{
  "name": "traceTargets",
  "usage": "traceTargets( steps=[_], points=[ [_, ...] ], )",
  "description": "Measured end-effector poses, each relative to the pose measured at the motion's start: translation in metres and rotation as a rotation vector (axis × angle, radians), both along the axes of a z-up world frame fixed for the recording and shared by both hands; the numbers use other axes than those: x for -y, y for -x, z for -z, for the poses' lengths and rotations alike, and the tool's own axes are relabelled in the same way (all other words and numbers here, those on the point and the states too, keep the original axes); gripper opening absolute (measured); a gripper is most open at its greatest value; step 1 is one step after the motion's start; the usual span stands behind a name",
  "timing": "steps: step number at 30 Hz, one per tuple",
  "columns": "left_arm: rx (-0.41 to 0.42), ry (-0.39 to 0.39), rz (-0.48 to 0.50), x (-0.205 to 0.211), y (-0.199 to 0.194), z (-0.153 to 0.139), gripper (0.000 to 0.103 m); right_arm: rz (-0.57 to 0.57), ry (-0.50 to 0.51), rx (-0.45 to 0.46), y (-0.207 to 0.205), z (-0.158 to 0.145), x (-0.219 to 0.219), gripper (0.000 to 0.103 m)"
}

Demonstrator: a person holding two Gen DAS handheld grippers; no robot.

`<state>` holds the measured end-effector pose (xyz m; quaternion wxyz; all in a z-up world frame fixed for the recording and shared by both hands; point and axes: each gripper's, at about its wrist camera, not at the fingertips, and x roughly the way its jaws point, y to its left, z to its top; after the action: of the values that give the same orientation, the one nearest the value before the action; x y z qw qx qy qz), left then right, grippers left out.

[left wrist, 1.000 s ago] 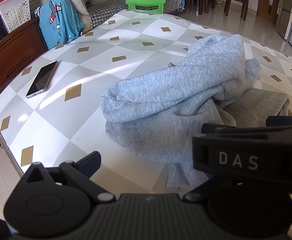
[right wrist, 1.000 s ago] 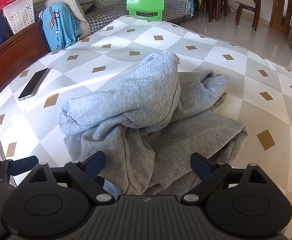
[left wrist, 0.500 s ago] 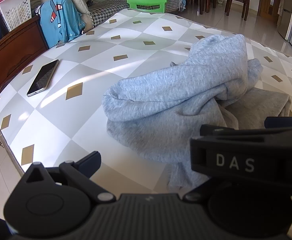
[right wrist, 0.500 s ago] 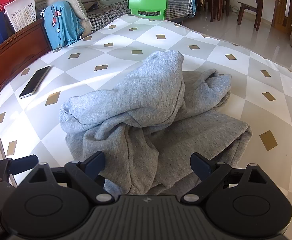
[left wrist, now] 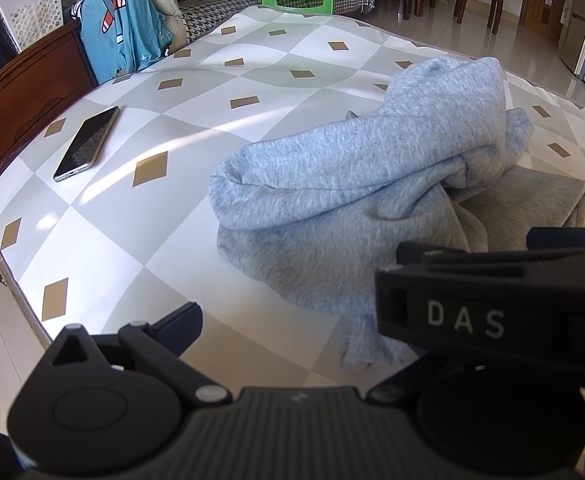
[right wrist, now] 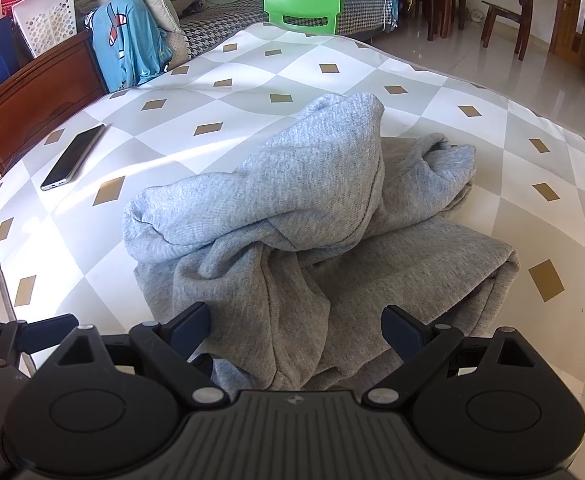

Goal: Fold clothes

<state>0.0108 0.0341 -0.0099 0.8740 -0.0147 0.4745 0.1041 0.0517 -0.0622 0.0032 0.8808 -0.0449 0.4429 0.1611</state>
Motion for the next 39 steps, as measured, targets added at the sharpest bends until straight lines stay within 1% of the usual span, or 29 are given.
traceTargets(
  steps=[3,6,11,16,20,23,28,30,34,37,39],
  points=[
    [0.000,0.005,-0.005,-0.003,0.000,-0.001,0.103,-0.009,0.001,0.008,0.000,0.000,-0.002,0.093],
    [0.015,0.034,-0.034,-0.013,0.000,-0.006,0.103,-0.023,-0.007,0.019,0.000,-0.003,-0.003,0.093],
    [0.063,0.045,-0.081,-0.033,0.002,-0.019,0.103,-0.011,-0.078,0.028,-0.005,-0.013,0.006,0.093],
    [0.054,0.042,-0.139,-0.049,0.002,-0.018,0.103,0.004,-0.107,0.047,-0.008,-0.019,0.013,0.092],
    [0.041,0.044,-0.168,-0.058,0.002,-0.013,0.103,-0.023,-0.135,0.075,-0.005,-0.025,0.011,0.092],
    [0.020,0.051,-0.200,-0.066,0.001,-0.007,0.103,-0.055,-0.131,0.112,-0.002,-0.031,0.005,0.091],
    [0.011,0.047,-0.238,-0.074,0.001,-0.003,0.103,-0.109,-0.125,0.168,0.001,-0.043,-0.006,0.090],
    [0.005,0.050,-0.251,-0.077,0.001,-0.001,0.103,-0.141,-0.108,0.188,-0.001,-0.047,-0.011,0.089],
    [-0.014,0.062,-0.266,-0.081,0.000,0.004,0.103,-0.254,-0.043,0.215,-0.009,-0.048,-0.026,0.089],
    [-0.028,0.065,-0.273,-0.081,0.000,0.007,0.103,-0.329,0.003,0.218,-0.017,-0.041,-0.037,0.089],
    [-0.033,0.062,-0.270,-0.081,0.000,0.009,0.103,-0.400,0.041,0.212,-0.020,-0.034,-0.045,0.089]
  ],
)
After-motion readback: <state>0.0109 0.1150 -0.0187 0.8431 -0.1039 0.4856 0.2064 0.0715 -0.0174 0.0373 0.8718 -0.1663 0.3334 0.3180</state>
